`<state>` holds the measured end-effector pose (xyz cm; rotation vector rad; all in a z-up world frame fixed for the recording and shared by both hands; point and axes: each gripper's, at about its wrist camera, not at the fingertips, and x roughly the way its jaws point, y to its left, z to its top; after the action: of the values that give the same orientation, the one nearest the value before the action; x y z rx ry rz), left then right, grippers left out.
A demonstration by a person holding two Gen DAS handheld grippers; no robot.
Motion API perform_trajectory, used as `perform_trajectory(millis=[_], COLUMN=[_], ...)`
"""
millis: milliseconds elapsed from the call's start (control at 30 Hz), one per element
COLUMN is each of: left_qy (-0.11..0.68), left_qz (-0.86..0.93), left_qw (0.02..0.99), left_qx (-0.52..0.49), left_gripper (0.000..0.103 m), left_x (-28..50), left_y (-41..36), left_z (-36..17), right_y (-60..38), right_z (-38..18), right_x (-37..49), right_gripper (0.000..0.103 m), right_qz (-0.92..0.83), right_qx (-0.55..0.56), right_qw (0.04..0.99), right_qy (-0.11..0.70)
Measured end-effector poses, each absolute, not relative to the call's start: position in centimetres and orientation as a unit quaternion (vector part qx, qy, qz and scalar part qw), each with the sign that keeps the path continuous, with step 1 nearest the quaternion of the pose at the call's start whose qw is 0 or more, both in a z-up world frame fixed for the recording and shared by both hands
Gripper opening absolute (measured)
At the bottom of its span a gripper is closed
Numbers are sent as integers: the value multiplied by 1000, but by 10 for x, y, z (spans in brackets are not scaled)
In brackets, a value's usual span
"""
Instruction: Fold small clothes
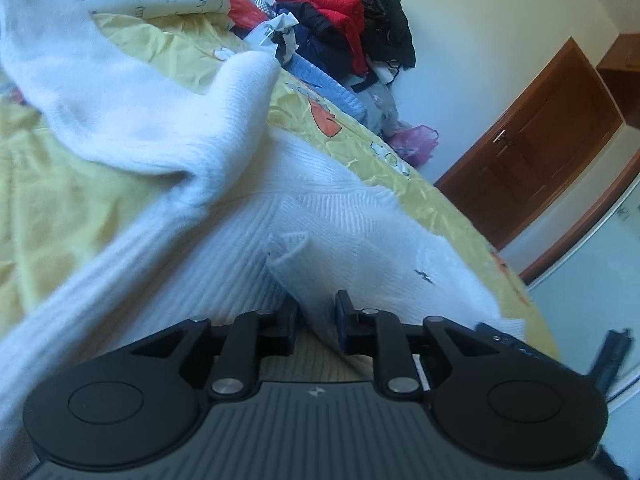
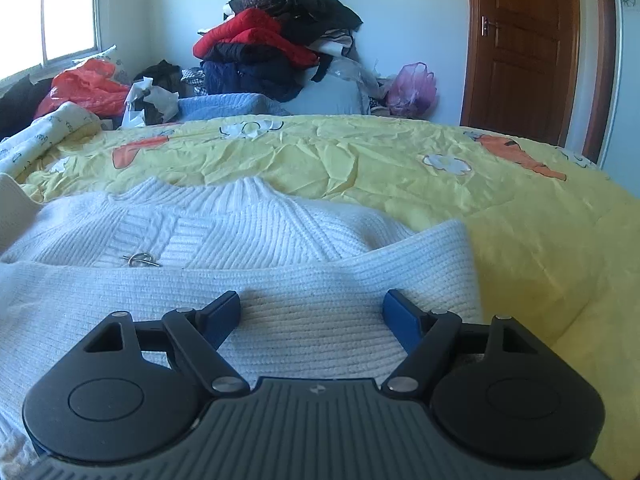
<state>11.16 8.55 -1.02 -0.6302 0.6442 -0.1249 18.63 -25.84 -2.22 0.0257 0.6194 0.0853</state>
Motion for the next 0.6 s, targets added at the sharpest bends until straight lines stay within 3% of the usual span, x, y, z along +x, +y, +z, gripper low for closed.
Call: perform_trajectory(millis=[67, 133, 200, 300, 467, 600], left_qy=[286, 240, 191, 155, 169, 184], left_qz=[-51, -32, 15, 84, 163, 185], left_qw=[907, 922, 933, 933, 886, 869], left_qx=[-305, -303, -304, -315, -400, -420], left_gripper=[35, 67, 84, 85, 84, 84], left_x=[94, 75, 61, 64, 106, 131], left_y=[98, 118, 143, 195, 297, 336], left_z=[-1, 11, 23, 33, 21, 4], right_y=[-258, -256, -255, -254, -254, -254], right_z=[-21, -21, -21, -21, -21, -21], right_x=[187, 186, 186, 185, 185, 185], right_gripper=[81, 81, 81, 81, 81, 82], right_qz=[43, 41, 39, 38, 38, 38], right_qx=[10, 4, 0, -2, -1, -1], right_qw=[951, 952, 952, 953, 953, 953], right_qy=[305, 305, 304, 302, 302, 302])
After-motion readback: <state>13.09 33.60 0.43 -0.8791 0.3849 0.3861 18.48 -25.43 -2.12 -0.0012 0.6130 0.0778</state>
